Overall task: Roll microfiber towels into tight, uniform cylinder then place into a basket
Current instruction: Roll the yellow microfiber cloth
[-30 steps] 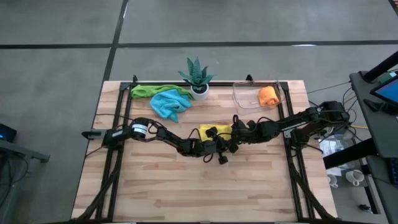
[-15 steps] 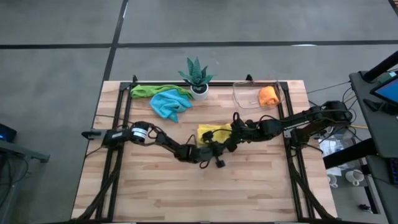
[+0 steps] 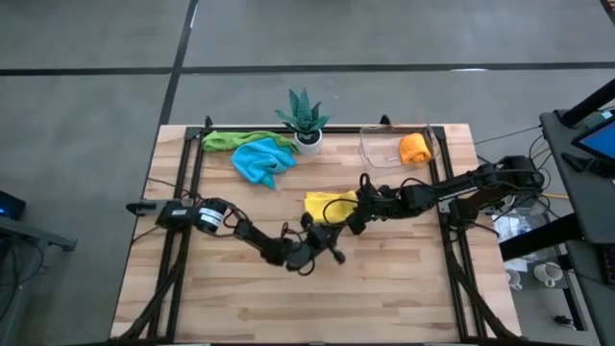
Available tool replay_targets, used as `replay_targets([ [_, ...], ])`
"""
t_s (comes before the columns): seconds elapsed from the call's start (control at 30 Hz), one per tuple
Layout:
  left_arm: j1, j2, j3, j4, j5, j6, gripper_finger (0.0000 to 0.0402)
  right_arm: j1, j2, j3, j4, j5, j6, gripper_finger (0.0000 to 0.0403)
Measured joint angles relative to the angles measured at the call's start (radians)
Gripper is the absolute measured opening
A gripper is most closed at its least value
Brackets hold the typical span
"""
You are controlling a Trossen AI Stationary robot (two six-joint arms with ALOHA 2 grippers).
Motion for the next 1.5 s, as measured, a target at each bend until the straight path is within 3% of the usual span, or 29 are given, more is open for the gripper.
replay_targets([
  [0.33, 0.052, 0.132, 0.09, -0.001, 0.0, -0.113, 0.0, 0.0, 0.001, -0.002, 0.015, 0.0, 0.0, 0.0013],
  [0.5, 0.081, 0.181, 0.161, -0.011, 0.086, -0.114, 0.0, 0.0, 0.001, -0.002, 0.014, 0.0, 0.002, 0.0013],
  [1.0, 0.131, 0.242, 0.217, -0.047, 0.133, -0.076, 0.0, -0.001, 0.0, 0.001, 0.0, 0.001, -0.004, 0.0013],
  [1.23, 0.057, 0.14, 0.147, -0.116, 0.149, 0.212, 0.0, 0.0, -0.002, 0.003, 0.008, -0.001, -0.021, 0.0013],
  [1.5, -0.035, -0.101, -0.008, -0.338, 0.164, 0.385, 0.0, -0.002, -0.003, 0.003, 0.003, 0.026, -0.026, 0.0013],
])
